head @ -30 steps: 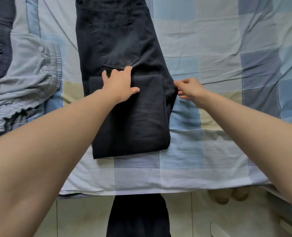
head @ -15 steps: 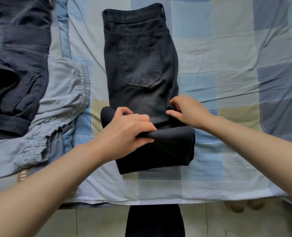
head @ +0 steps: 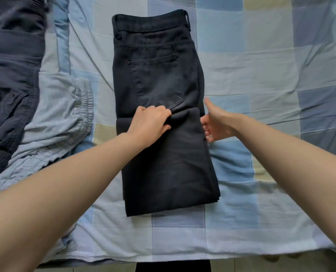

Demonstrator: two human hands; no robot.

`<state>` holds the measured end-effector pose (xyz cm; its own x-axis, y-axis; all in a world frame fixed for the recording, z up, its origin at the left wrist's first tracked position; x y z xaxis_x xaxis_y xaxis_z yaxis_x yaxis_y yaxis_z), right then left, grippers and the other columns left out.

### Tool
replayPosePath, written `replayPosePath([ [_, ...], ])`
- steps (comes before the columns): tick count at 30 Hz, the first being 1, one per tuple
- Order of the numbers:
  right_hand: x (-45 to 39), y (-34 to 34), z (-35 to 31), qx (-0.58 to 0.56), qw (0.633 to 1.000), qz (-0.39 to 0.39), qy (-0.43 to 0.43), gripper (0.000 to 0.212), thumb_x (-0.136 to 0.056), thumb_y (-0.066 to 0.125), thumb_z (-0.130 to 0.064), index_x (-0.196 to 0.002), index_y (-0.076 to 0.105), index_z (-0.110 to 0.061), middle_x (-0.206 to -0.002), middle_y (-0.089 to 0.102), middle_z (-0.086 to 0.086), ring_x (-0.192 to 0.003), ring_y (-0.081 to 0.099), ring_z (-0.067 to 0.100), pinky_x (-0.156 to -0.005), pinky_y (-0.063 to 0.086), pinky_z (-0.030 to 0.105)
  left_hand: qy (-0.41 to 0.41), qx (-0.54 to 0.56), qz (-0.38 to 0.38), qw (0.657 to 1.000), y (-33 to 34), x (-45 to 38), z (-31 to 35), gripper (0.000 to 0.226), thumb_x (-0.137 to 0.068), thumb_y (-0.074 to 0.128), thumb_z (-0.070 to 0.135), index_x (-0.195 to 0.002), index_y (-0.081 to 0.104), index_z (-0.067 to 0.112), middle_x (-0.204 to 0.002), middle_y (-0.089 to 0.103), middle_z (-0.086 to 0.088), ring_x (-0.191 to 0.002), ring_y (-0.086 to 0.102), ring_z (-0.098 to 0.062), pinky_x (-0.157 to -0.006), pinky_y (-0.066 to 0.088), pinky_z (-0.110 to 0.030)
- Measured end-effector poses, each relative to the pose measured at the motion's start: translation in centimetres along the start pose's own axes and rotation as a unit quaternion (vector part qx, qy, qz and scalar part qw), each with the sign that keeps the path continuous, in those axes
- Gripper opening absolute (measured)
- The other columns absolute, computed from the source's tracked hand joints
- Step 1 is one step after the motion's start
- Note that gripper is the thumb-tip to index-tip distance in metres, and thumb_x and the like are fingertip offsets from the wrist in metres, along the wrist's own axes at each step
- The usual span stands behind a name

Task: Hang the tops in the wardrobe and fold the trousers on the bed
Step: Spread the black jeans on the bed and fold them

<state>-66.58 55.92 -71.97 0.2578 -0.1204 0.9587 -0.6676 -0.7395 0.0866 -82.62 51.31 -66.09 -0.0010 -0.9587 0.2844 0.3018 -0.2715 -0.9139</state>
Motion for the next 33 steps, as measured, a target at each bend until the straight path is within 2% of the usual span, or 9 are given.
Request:
replayPosePath([
  [3, -0.2, -1.0, -0.7, 0.01, 0.998, 0.051, -0.048, 0.063, -0.101, 0.023, -0.05, -0.076, 0.061, -0.007, -0.07, 0.065, 0.01, -0.057, 0.06, 0.02, -0.061, 0.051, 0.031, -0.013, -0.045, 0.003, 0.999, 2.2, -1.4, -0.6, 0.033, -0.089, 0.063, 0.042, -0.115, 0.058, 0.023, -0.111, 0.061, 0.003, -0.104, 0.053, -0.023, -0.089, 0.032, -0.04],
  [5, 0.6, -4.0, -1.8, 0.161, 0.948, 0.197, -0.191, 0.028, -0.1, 0.04, -0.02, -0.09, 0.062, -0.005, -0.09, 0.065, 0.015, -0.067, 0.061, 0.021, -0.067, 0.052, 0.031, -0.007, -0.029, 0.031, 0.999, 2.2, -1.1, -0.8, 0.038, -0.085, 0.067, 0.042, -0.116, 0.057, 0.021, -0.11, 0.062, 0.002, -0.102, 0.052, -0.023, -0.088, 0.03, -0.04],
  [7, 4.5, -4.2, -3.5, 0.409, 0.764, 0.325, -0.379, 0.034, -0.086, 0.044, 0.003, -0.115, 0.059, -0.007, -0.107, 0.058, 0.014, -0.089, 0.057, 0.027, -0.076, 0.05, 0.038, 0.03, -0.033, 0.089, 0.995, 1.3, 0.3, -0.7, 0.044, -0.086, 0.067, 0.038, -0.124, 0.055, 0.019, -0.117, 0.06, 0.0, -0.107, 0.051, -0.023, -0.09, 0.032, -0.04],
  [10, 7.1, 0.7, -1.6, 0.641, 0.463, 0.289, -0.54, 0.062, -0.084, 0.028, 0.009, -0.136, 0.052, -0.016, -0.124, 0.056, 0.016, -0.112, 0.053, 0.034, -0.093, 0.047, 0.046, 0.106, -0.038, 0.19, 0.975, -1.3, 3.7, -2.4, 0.044, -0.089, 0.051, 0.008, -0.132, 0.053, 0.013, -0.129, 0.057, -0.006, -0.121, 0.047, -0.026, -0.095, 0.034, -0.042],
  [12, 6.5, 2.4, -0.1, 0.704, 0.362, 0.264, -0.551, 0.062, -0.09, 0.026, 0.007, -0.14, 0.049, -0.022, -0.133, 0.055, 0.015, -0.121, 0.054, 0.034, -0.104, 0.041, 0.05, 0.179, -0.09, 0.138, 0.97, -0.7, 6.0, -4.0, 0.063, -0.082, 0.036, -0.009, -0.14, 0.048, 0.012, -0.142, 0.049, -0.012, -0.133, 0.042, -0.032, -0.105, 0.033, -0.045],
  [16, 3.6, 2.3, 0.3, 0.776, 0.245, 0.258, -0.522, 0.068, -0.088, 0.042, 0.006, -0.148, 0.035, -0.024, -0.144, 0.047, 0.012, -0.127, 0.049, 0.033, -0.107, 0.035, 0.055, 0.305, -0.248, -0.035, 0.919, 2.7, 9.2, -6.1, 0.077, -0.081, 0.024, -0.006, -0.152, 0.032, 0.024, -0.159, 0.028, -0.006, -0.146, 0.025, -0.034, -0.115, 0.023, -0.054],
  [22, 3.9, 2.7, -0.4, 0.767, 0.215, 0.255, -0.549, 0.068, -0.087, 0.033, 0.009, -0.148, 0.035, -0.021, -0.149, 0.042, 0.003, -0.134, 0.043, 0.031, -0.108, 0.035, 0.054, 0.318, -0.277, 0.001, 0.907, 4.8, 7.8, -5.9, 0.063, -0.098, 0.007, 0.001, -0.15, 0.035, 0.023, -0.156, 0.032, -0.013, -0.143, 0.03, -0.036, -0.114, 0.025, -0.055],
  [25, 3.3, 2.9, -0.8, 0.771, 0.203, 0.182, -0.575, 0.061, -0.092, 0.035, 0.004, -0.15, 0.03, -0.016, -0.153, 0.035, 0.005, -0.141, 0.031, 0.029, -0.113, 0.029, 0.051, 0.338, -0.273, 0.01, 0.9, 5.7, 7.8, -6.3, 0.058, -0.099, 0.014, 0.003, -0.15, 0.034, 0.022, -0.156, 0.031, -0.014, -0.143, 0.028, -0.037, -0.114, 0.026, -0.056],
  [33, 0.3, 2.9, -1.9, 0.788, 0.365, 0.082, -0.49, 0.072, -0.087, 0.049, -0.053, -0.15, 0.03, -0.024, -0.154, 0.032, 0.006, -0.145, 0.023, 0.028, -0.117, 0.018, 0.048, 0.298, -0.207, -0.021, 0.932, 5.7, 7.0, -5.9, 0.054, -0.101, 0.015, 0.012, -0.153, 0.023, 0.025, -0.155, 0.034, -0.014, -0.143, 0.028, -0.041, -0.112, 0.025, -0.062],
])
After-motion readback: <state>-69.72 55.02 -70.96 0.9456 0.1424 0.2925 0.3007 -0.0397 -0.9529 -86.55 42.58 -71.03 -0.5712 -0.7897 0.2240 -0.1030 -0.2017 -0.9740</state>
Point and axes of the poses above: each hand's wrist, its own x-axis away from the middle knuckle, its own y-axis out of the palm, z = x × y, the point moved 9 cm from there along -x, towards the middle knuckle
